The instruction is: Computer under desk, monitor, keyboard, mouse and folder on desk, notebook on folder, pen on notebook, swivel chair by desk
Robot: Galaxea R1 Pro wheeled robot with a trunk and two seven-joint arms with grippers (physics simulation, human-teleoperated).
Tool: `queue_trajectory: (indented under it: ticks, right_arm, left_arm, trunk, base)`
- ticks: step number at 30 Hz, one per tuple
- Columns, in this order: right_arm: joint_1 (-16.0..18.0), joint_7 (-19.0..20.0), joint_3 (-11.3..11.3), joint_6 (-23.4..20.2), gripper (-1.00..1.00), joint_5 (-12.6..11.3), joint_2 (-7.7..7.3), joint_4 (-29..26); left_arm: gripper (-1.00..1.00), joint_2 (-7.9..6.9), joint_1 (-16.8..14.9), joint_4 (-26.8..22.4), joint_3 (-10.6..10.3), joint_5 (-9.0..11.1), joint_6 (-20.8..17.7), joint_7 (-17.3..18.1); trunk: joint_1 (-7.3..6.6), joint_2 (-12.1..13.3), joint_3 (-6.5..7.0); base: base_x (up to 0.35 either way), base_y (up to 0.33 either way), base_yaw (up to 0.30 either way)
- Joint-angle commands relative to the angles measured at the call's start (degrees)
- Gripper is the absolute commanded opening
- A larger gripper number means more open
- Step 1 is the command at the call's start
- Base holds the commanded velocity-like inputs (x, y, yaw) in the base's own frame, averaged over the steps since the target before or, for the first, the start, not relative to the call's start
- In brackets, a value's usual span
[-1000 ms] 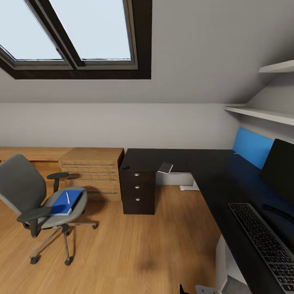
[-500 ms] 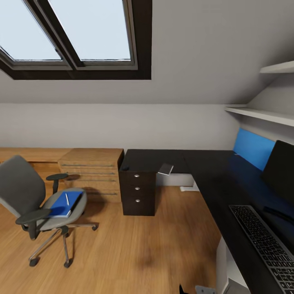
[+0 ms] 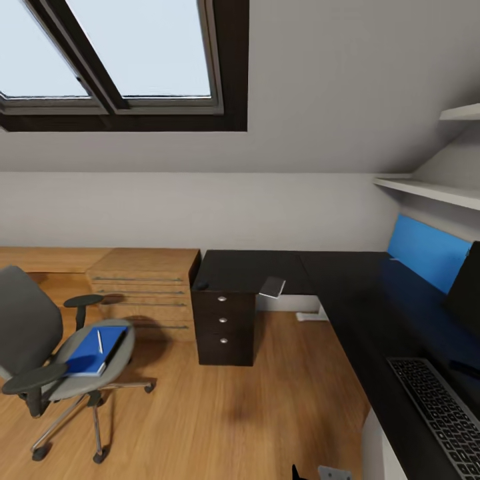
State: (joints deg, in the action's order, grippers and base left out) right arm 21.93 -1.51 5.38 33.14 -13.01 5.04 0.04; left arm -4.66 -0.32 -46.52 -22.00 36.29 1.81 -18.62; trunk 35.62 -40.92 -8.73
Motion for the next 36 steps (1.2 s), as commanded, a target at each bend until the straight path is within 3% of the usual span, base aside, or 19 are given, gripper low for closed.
queue_trajectory:
  ticks: [1,8,21,36]
  right_arm:
    - [0.05,-0.16,0.49,0.17,1.00,-0.42,0.03,0.05]
    - [0.05,-0.21,0.50,0.56,1.00,-0.43,0.06,0.05]
    - [0.05,-0.42,0.50,2.23,1.00,-0.36,0.15,0.05]
    - [0.05,-0.42,0.50,2.20,1.00,-0.35,0.15,0.05]
  left_arm:
    - [1.00,-0.05,-0.03,-0.08,-0.35,0.58,0.16,-0.48]
    - [1.00,0.11,-0.03,0.08,-0.40,0.62,0.11,-0.54]
    - [1.00,0.18,-0.03,0.11,-0.41,0.58,0.17,-0.51]
    - [1.00,0.23,-0.03,0.17,-0.64,0.28,0.79,-0.62]
  trunk:
    - [-0.18,0.35,0.11]
    - [-1.71,3.16,1.36]
    - [-4.57,8.37,3.70]
    - [-7.86,14.39,6.39]
  base:
    - [0.330,0.000,0.000]
    - [0.331,0.000,0.065]
    - [0.331,0.000,0.222]
    - [0.331,0.000,0.016]
